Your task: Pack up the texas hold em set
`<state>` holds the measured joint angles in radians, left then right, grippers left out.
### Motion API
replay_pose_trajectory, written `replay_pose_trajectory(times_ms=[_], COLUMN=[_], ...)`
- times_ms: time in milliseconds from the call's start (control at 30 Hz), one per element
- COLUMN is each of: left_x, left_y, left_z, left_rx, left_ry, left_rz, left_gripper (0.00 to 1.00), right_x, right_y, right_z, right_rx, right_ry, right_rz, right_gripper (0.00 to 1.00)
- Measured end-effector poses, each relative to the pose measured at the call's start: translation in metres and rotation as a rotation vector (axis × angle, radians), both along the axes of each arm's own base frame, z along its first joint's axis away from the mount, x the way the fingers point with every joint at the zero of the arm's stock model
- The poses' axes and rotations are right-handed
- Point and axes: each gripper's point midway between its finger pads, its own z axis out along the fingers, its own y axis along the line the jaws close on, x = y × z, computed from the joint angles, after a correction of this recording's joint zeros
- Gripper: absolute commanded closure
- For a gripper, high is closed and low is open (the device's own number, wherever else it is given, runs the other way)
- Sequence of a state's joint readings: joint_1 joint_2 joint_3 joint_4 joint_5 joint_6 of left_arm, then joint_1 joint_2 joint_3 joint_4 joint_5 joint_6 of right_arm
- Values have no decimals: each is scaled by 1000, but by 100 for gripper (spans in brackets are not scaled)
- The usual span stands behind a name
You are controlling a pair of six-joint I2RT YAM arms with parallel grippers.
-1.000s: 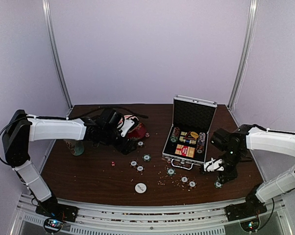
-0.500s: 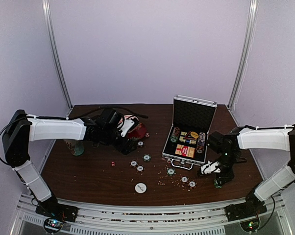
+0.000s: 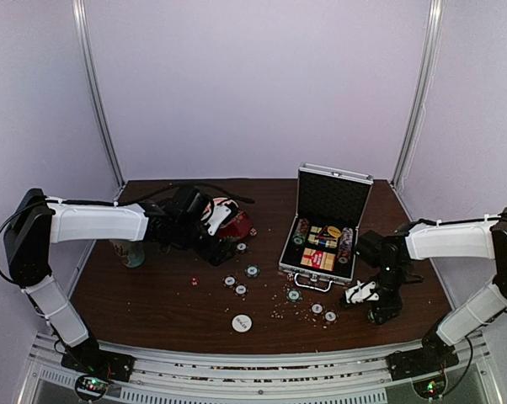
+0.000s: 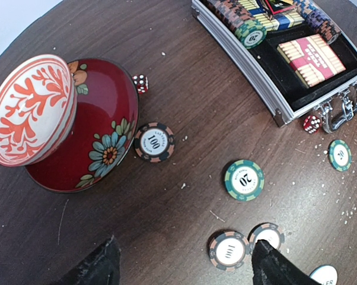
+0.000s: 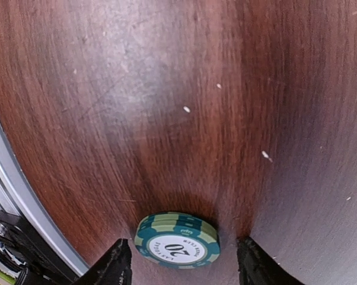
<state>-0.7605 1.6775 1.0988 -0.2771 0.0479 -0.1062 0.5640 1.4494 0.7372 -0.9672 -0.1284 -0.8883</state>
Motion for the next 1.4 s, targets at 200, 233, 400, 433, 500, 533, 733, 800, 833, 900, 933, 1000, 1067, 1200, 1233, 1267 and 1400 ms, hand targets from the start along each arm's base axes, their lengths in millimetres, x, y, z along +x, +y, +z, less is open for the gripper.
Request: replay_pose_trajectory(times_ms=[200,233,400,433,500,533,733,800,833,900,933,1000,1067,1200,1233,1267,1400], left_x=[0,0,0,0,0,0,0,0,0,0,0,0,1,3,3,3,2], left_y=[0,0,0,0,0,0,0,0,0,0,0,0,-1,-3,-3,-3,-2], left_z=[0,0,0,0,0,0,-1,-2,-2,-2,-2,-2,-1,-1,-2,-4,-7], left_rx=[0,0,0,0,-1,-1,-1,-1,-1,-3,-4,-7,-10,-16,-15,-13,-8], left_ry=[0,0,0,0,0,0,-1,0,-1,-2,-3,-6,-9,-15,-14,-12,-7], left_rz=[0,0,0,0,0,0,0,0,0,0,0,0,0,0,0,0,0], left_gripper=[22,22,22,22,22,22,22,22,22,22,22,22,22,22,22,22,22], right_x=[4,4,4,3,4,4,6,6,5,4,3,0,-4,-7,-7,-7,-5], right_y=[3,4,9,9,11,12,14,14,13,11,9,7,4,2,2,2,4], right_z=[4,4,1,-1,-1,-1,-1,-1,-1,-1,-1,-1,-1,0,0,0,0], right_rx=[32,37,56,56,60,62,68,65,63,59,54,48,41,36,36,37,43], right_ry=[-37,-41,-25,-15,-10,-10,-10,-12,-14,-19,-19,-16,-8,1,0,0,-9], right_rz=[22,25,30,30,30,31,31,32,32,34,34,35,35,34,32,31,23], right_gripper=[36,37,41,42,46,48,54,55,56,56,56,56,56,54,55,55,55])
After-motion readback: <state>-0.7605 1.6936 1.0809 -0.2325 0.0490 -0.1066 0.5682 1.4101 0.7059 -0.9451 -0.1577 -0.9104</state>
